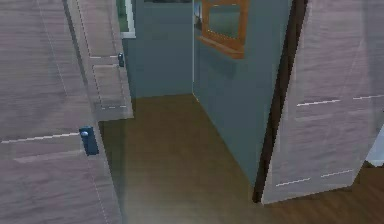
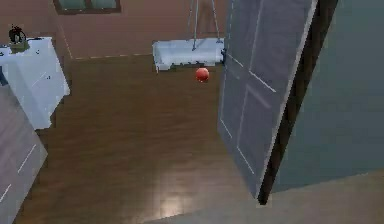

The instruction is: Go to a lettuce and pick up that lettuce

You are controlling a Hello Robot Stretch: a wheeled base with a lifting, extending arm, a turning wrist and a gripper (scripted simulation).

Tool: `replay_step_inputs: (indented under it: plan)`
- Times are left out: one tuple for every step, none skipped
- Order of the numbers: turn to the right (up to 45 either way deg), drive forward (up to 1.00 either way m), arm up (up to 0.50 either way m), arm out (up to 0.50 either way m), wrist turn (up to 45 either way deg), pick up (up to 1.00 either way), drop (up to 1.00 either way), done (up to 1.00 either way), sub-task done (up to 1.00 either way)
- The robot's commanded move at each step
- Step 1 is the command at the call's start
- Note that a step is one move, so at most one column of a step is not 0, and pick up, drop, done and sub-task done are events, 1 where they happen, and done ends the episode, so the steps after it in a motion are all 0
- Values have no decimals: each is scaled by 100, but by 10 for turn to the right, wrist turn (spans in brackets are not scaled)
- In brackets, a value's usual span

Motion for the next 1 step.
replay_step_inputs:
  plan:
    - [0, 85, 0, 0, 0, 0, 0, 0, 0]
